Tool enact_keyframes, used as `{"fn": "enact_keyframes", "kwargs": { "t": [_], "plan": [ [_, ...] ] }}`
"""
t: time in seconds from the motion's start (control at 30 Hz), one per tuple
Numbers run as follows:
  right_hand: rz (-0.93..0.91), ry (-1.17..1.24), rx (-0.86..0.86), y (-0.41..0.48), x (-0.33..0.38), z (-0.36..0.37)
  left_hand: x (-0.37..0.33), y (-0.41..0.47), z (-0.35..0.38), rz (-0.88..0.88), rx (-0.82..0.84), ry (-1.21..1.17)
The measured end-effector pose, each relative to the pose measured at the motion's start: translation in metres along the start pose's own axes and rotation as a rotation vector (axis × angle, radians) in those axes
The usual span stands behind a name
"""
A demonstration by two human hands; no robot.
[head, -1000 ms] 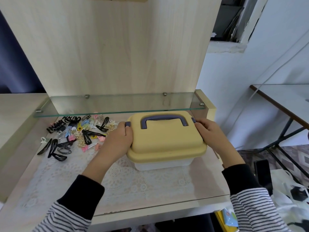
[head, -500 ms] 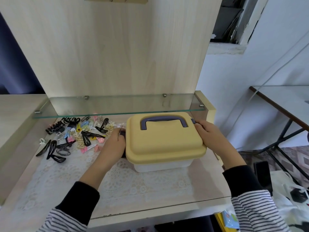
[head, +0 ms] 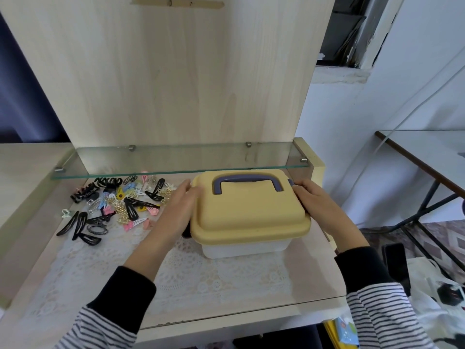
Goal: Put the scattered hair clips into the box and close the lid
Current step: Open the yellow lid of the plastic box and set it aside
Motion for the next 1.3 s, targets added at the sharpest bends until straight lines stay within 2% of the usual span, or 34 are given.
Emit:
{"fn": "enact_keyframes", "kwargs": {
  "t": [0.1, 0.27, 0.4, 0.47, 0.6, 0.8, 0.93, 1.07, 1.23, 1.3],
  "plan": [
    [-0.006, -0.005, -0.014, 0.000, -0.003, 0.001, -0.003, -0.006, 0.017, 0.031, 0.034, -0.048],
    [-0.074, -0.242, -0.063, 0.003, 0.008, -0.001, -0.005, -0.008, 0.019, 0.048, 0.015, -0.120],
    [-0.100, -0.304, -0.071, 0.001, 0.014, -0.003, -0.007, -0.008, 0.020, 0.050, 0.013, -0.102],
    [-0.059, -0.239, -0.078, 0.002, 0.006, -0.005, -0.006, -0.008, 0.020, 0.035, 0.008, -0.091],
    [0.114, 0.164, 0.029, 0.003, -0.029, 0.004, -0.004, -0.008, 0.018, 0.019, 0.003, -0.063],
    [0.155, 0.386, 0.087, 0.000, -0.039, 0.010, -0.008, -0.011, 0.020, 0.034, 0.002, -0.082],
    [0.143, 0.449, 0.121, 0.002, -0.048, 0.016, -0.006, -0.011, 0.018, 0.022, 0.010, -0.073],
    [0.130, 0.466, 0.084, 0.001, -0.048, 0.014, -0.006, -0.012, 0.018, 0.025, 0.025, -0.084],
    [0.054, 0.275, -0.001, 0.008, -0.036, -0.004, -0.007, -0.008, 0.015, -0.010, 0.029, -0.052],
    [0.030, 0.237, -0.086, 0.008, -0.026, -0.015, -0.017, -0.009, 0.011, -0.012, 0.008, -0.070]
  ]
}}
Point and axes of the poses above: each hand's wrist, its own y-axis towards the middle knuckle, its own z-axis out of the palm, x = y × z, the point moved 9 cm from there along y, towards the middle knuckle, and after that the axes turned 6 degrees about z, right-handed, at the moved point
